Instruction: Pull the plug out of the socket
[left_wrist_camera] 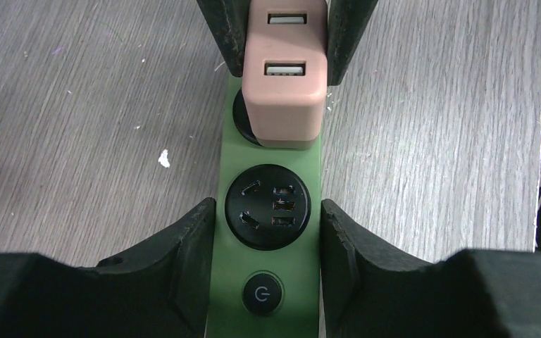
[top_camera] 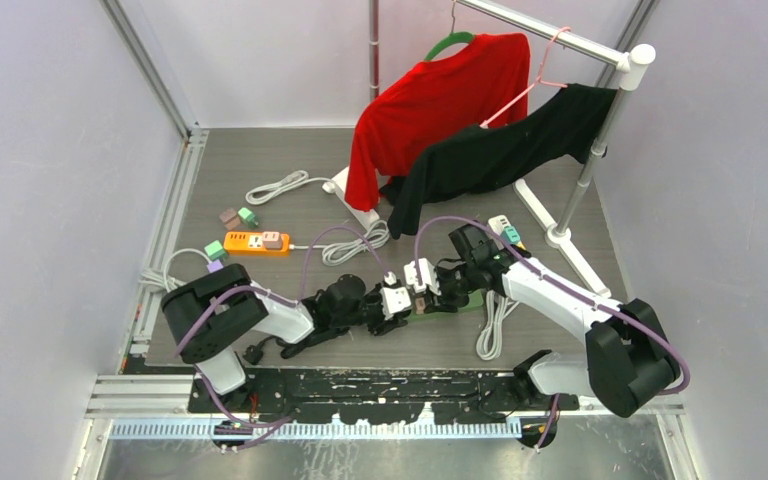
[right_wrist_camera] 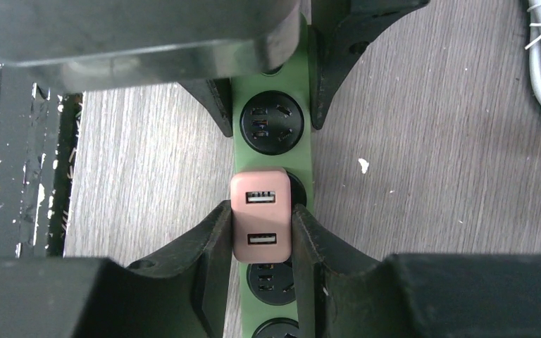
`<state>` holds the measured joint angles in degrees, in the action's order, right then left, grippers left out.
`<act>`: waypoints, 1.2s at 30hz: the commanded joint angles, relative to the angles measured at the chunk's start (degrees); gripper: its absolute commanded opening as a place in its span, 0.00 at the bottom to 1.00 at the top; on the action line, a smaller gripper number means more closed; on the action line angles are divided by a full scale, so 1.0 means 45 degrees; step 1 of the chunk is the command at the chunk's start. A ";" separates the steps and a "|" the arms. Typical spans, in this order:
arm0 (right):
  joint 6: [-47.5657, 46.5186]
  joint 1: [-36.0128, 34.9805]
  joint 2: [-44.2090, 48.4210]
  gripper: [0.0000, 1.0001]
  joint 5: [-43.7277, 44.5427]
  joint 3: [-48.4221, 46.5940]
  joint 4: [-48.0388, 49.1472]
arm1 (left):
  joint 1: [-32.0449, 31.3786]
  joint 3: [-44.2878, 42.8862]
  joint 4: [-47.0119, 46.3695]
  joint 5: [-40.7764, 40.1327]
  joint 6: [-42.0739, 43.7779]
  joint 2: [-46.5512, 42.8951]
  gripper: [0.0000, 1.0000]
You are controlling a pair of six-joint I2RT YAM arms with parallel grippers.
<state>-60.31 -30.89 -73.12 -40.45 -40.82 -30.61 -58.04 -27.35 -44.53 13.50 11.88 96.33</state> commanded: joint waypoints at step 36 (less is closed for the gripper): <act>0.1748 0.1361 0.0998 0.01 -0.2801 -0.0704 -0.0492 | 0.0635 -0.0214 -0.0832 0.0710 -0.1315 0.2288 0.00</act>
<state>-55.07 -26.22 -72.66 -43.66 -41.25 -34.46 -56.05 -27.35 -55.81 21.26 6.13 103.04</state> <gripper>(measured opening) 0.383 0.491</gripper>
